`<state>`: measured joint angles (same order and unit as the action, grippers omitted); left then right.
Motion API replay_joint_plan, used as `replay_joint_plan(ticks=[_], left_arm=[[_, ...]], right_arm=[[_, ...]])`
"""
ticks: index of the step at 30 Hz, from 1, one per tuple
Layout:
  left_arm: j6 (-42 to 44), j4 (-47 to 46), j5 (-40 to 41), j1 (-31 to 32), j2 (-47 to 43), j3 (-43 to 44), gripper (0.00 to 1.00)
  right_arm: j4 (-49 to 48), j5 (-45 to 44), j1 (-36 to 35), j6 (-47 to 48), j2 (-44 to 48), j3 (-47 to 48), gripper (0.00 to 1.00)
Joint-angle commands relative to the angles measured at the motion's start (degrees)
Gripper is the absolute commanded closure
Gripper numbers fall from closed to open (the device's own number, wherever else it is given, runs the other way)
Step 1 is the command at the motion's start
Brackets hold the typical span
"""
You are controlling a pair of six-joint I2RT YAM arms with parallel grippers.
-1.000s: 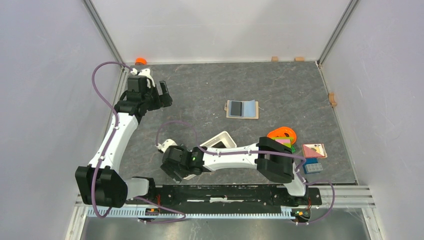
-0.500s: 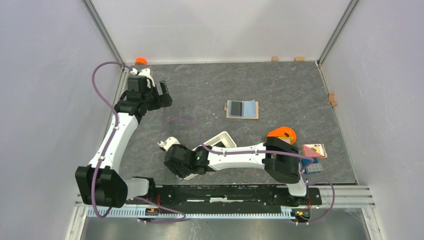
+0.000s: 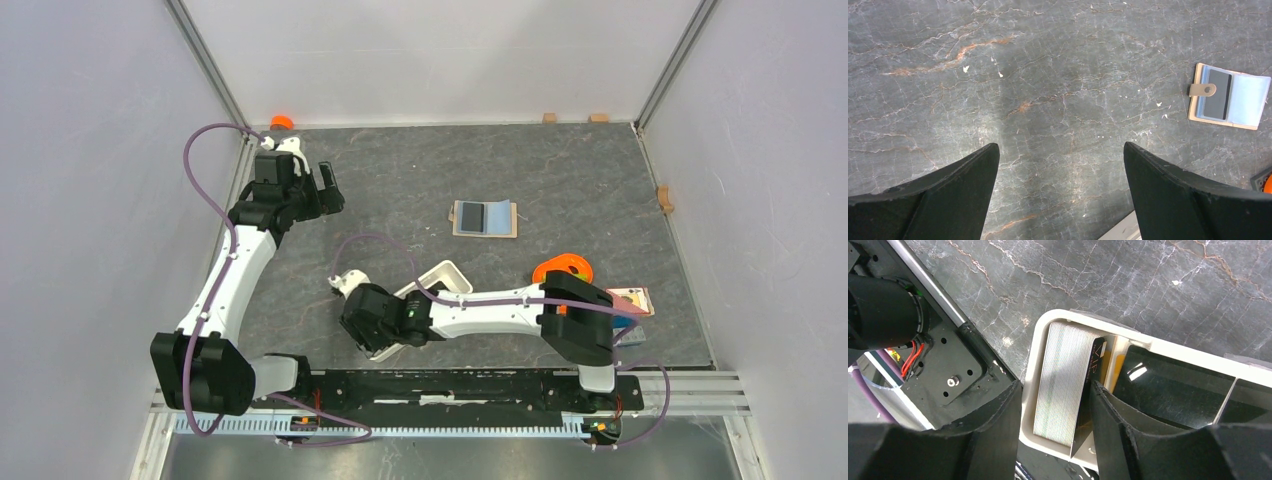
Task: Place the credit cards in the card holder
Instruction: Pick up the credit card from the storage box.
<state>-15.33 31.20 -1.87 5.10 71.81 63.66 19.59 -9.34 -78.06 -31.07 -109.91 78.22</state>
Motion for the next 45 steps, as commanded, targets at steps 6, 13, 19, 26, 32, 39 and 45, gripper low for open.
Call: replay_joint_plan(ticks=[6, 13, 19, 26, 32, 39, 45], left_arm=[[1.2, -1.2, -0.2, -0.4, -0.5, -0.2, 0.00], [1.2, -1.2, -0.2, -0.3, -0.5, -0.1, 0.00], [1.3, -1.2, -0.2, -0.4, -0.5, -0.2, 0.00], [1.2, -1.2, -0.5, -0.4, -0.4, -0.2, 0.00], [1.2, -1.2, -0.7, -0.4, -0.4, -0.2, 0.00], [1.2, -1.2, -0.7, -0.4, -0.3, -0.2, 0.00], [1.2, -1.2, -0.7, -0.4, -0.2, -0.2, 0.00]], right_arm=[[-5.1, 7.5, 1.8, -2.9, 3.1, -3.4, 0.45], [-7.3, 9.2, 2.8, -4.0, 4.4, -5.8, 0.45], [-8.4, 11.2, 3.2, -4.6, 4.7, -7.0, 0.54], [-8.8, 11.1, 3.6, -5.0, 5.6, -7.9, 0.63], [-9.0, 11.1, 3.9, -5.2, 6.2, -8.8, 0.77], [-9.1, 11.0, 4.1, -5.3, 6.9, -9.1, 0.85], [-9.1, 10.5, 4.4, -5.2, 8.0, -9.9, 0.91]])
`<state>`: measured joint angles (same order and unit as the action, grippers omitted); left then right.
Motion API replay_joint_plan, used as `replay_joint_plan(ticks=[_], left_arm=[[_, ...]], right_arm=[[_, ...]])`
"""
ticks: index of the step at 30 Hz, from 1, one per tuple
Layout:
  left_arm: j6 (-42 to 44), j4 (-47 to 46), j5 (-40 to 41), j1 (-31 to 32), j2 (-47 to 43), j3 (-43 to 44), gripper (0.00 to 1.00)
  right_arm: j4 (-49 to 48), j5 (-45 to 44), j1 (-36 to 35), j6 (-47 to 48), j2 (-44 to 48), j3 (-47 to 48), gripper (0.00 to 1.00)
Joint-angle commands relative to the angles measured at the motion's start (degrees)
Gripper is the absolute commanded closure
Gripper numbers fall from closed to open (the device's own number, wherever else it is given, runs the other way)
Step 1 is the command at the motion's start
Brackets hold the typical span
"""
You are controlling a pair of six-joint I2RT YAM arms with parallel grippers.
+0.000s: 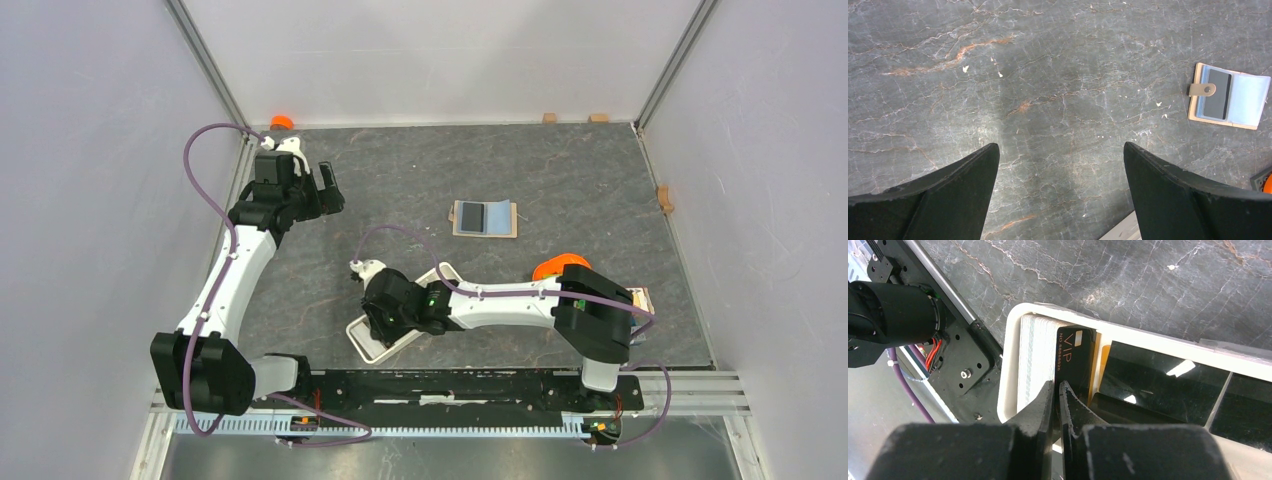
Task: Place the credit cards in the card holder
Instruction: Pick up the credit card from the storage box.
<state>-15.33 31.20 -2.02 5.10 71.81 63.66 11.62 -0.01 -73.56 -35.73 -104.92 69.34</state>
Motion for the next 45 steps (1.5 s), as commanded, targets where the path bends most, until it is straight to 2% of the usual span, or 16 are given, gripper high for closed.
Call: replay_joint_plan(ticks=[1, 8, 10, 20, 27, 32, 35, 39, 42, 45], left_arm=[[1.2, -1.2, -0.5, -0.4, -0.2, -0.2, 0.00], [1.2, -1.2, -0.4, -0.4, 0.1, -0.3, 0.00], [1.2, -1.2, -0.4, -0.4, 0.1, -0.3, 0.00], [1.1, -2.8, -2.0, -0.3, -0.5, -1.6, 0.00], [1.4, -5.9, -6.0, -0.1, -2.4, -3.3, 0.00], [2.1, -8.7, -9.4, 0.0, -4.7, -4.8, 0.00], [2.0, -11.5, -14.9, 0.0, -6.0, -5.9, 0.00], [-1.2, -19.3, -31.7, 0.1, -7.5, -8.6, 0.02], [-9.2, -32.2, -46.3, 0.7, -8.5, -13.7, 0.03], [-17.9, -45.4, -53.2, 2.1, -9.8, -19.4, 0.04]], right_arm=[[-1.2, 1.2, 0.0, -0.6, 3.2, -1.3, 0.92], [-1.2, 0.4, 0.7, -0.5, 4.7, -2.7, 0.96], [-1.0, -1.7, 0.8, -0.2, 5.4, -3.1, 1.00], [4.3, -16.1, 0.7, 5.0, 8.9, -3.1, 1.00], [6.0, -21.3, 1.3, 8.1, 14.0, -2.9, 1.00], [1.7, -16.5, 6.2, 10.5, 20.4, -6.7, 1.00], [-0.7, -12.8, 10.0, 12.2, 23.3, -8.5, 1.00], [-3.7, -7.6, 16.0, 13.8, 28.2, -11.1, 1.00], [-10.2, -0.4, 22.3, 13.3, 32.5, -15.0, 1.00], [-18.6, 10.6, 29.4, 8.5, 36.4, -19.0, 1.00]])
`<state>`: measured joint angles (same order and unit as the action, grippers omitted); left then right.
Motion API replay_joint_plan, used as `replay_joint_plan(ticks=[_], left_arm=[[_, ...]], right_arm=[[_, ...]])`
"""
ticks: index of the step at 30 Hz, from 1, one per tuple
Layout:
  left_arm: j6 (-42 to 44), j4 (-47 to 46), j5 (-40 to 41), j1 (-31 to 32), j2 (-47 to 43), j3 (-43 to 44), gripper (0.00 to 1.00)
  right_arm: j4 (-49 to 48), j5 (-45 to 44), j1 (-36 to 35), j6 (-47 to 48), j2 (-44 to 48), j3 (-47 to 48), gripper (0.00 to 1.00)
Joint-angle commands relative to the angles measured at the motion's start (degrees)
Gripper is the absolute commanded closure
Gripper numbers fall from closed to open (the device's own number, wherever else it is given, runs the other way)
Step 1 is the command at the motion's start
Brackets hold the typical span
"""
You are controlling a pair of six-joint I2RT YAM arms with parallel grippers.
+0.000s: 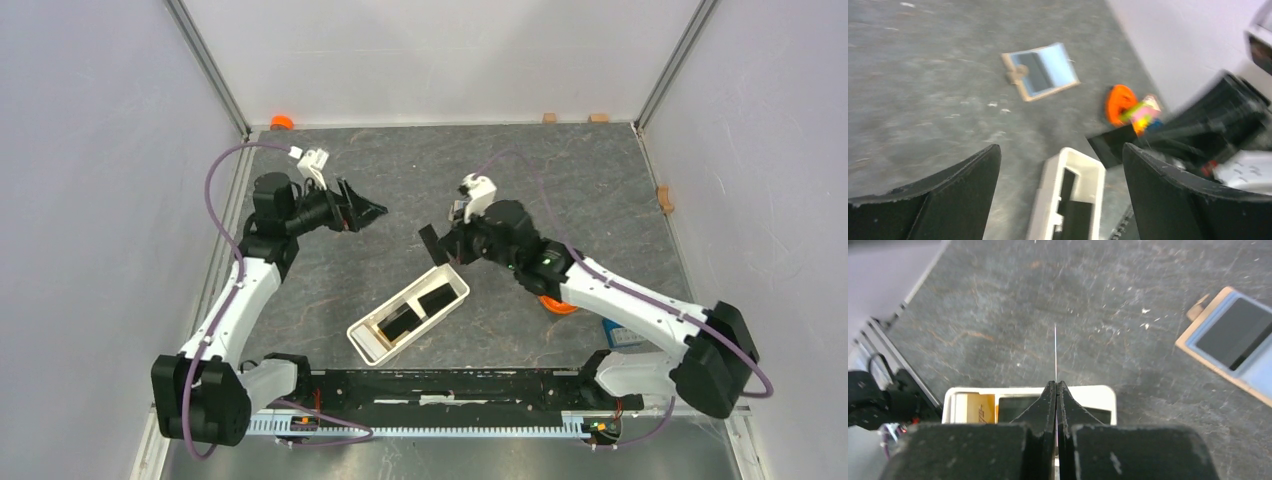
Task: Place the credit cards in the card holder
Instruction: Pick up the credit card from the storage box.
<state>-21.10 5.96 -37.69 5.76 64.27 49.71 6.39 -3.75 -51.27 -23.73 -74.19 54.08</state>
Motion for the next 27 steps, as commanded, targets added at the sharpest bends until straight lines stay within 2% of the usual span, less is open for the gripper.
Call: replay_joint_plan(ticks=[1, 4, 8, 11, 15, 18, 22, 27], left_arm=[[-14.7, -22.6, -18.8, 2.3, -3.1, -6.6, 0.04], [-19.4, -28.3, -19.7, 5.5, -5.4, -10.0, 0.02], [-23.1, -31.8, -16.6, 12.1, -6.2, -11.7, 0.00], [-29.1, -39.8, -15.7, 15.5, -5.0, -12.9, 0.00], [-37.0, -51.0, -14.4, 16.1, -4.1, -13.7, 0.09], [-38.2, -52.4, -13.2, 16.5, -3.9, -13.6, 0.33], [-38.6, -52.5, -13.0, 17.9, -2.9, -13.3, 0.57], [-38.1, -52.2, -12.5, 19.1, -2.1, -13.3, 0.93]], right_arm=[[-16.5, 16.9, 8.5, -5.4, 7.2, -4.9, 1.00], [-23.8, 22.1, 10.8, -9.5, 10.4, -7.5, 1.00], [-33.7, 27.1, 11.3, -15.0, 11.8, -9.8, 1.00], [-42.9, 30.8, 11.3, -19.9, 12.0, -12.3, 1.00], [-44.2, 32.0, 11.3, -20.7, 12.1, -12.6, 1.00], [-43.7, 31.8, 11.3, -20.2, 12.7, -13.0, 1.00], [-44.0, 31.7, 11.3, -20.2, 12.9, -13.7, 1.00], [-42.5, 30.0, 11.4, -19.2, 13.3, -14.3, 1.00]])
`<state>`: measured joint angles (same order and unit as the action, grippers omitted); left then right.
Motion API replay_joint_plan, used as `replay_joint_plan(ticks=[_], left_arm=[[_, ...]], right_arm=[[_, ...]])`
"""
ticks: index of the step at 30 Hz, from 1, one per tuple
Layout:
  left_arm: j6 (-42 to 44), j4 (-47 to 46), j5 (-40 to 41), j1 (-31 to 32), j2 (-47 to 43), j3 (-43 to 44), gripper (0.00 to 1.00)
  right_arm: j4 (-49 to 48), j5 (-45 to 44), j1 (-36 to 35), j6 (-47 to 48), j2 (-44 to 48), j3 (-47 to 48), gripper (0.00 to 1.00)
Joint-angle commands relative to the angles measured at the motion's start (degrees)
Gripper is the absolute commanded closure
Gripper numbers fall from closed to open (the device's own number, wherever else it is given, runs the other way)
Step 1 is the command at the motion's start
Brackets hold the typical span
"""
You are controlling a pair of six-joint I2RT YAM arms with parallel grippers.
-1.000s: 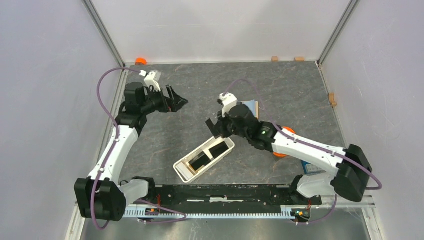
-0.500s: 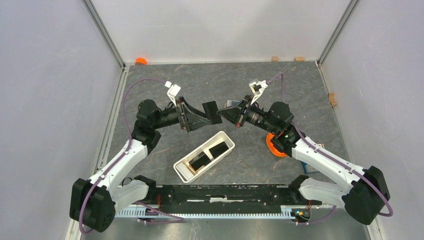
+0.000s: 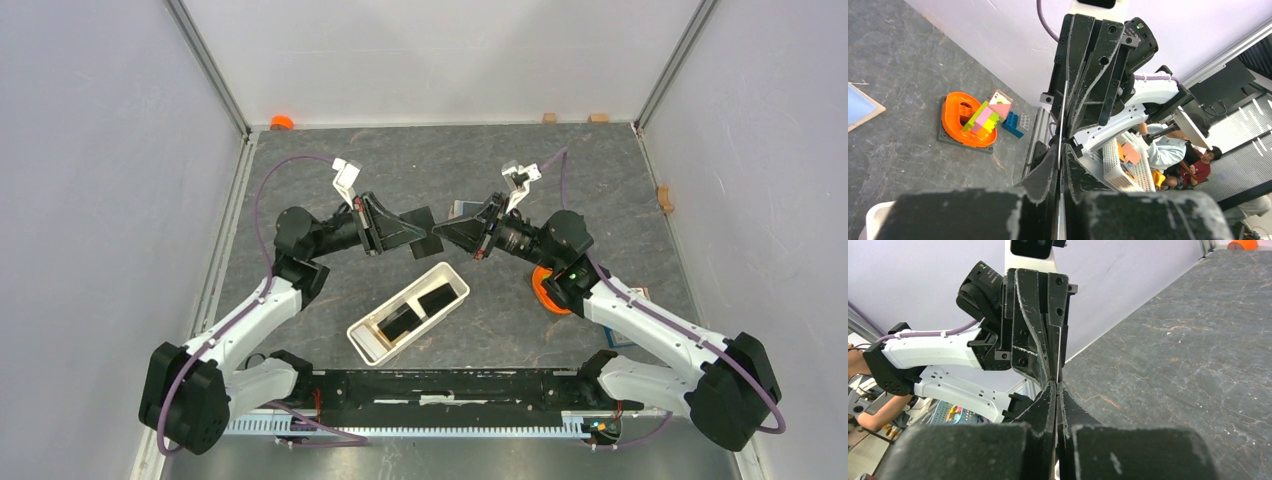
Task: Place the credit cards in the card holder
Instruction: Pick up the credit card from the storage box, then insert the credit card into the card holder.
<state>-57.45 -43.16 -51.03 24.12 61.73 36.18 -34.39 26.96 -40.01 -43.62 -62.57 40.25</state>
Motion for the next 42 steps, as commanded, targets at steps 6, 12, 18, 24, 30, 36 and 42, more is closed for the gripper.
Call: replay_joint_plan(ticks=[6, 12, 18, 24, 30, 36, 42], left_arm=[[9.2, 18.1, 5.0, 0.8, 2.6, 5.6, 0.98], [21.4, 39.7, 6.4, 0.9, 15.2, 19.9, 0.98], [22.0, 44.4, 5.5, 2.8, 32.8, 33.5, 0.98], [18.8, 46.4, 3.2, 4.9, 50.2, 48.0, 0.98], [18.0, 49.1, 4.5, 5.5, 62.9, 59.6, 0.98], [20.9, 55.8, 6.5, 5.5, 70.7, 68.6, 0.98], [23.8, 60.6, 7.4, 5.5, 74.7, 73.3, 0.98]], right_arm=[[15.7, -8.2, 3.2, 11.1, 3.8, 3.1, 0.78], [36.1, -20.0, 9.3, 24.1, 1.9, 8.6, 0.36], [40.0, -12.2, 21.9, 25.9, -8.1, 9.6, 0.25], [39.2, -6.7, 28.2, 27.2, -19.9, 12.4, 0.31], [38.7, -5.4, 30.5, 28.2, -29.5, 17.0, 0.39], [37.9, -2.6, 30.9, 28.0, -37.7, 21.4, 0.52], [39.0, -5.9, 31.0, 28.7, -40.6, 23.6, 0.52]])
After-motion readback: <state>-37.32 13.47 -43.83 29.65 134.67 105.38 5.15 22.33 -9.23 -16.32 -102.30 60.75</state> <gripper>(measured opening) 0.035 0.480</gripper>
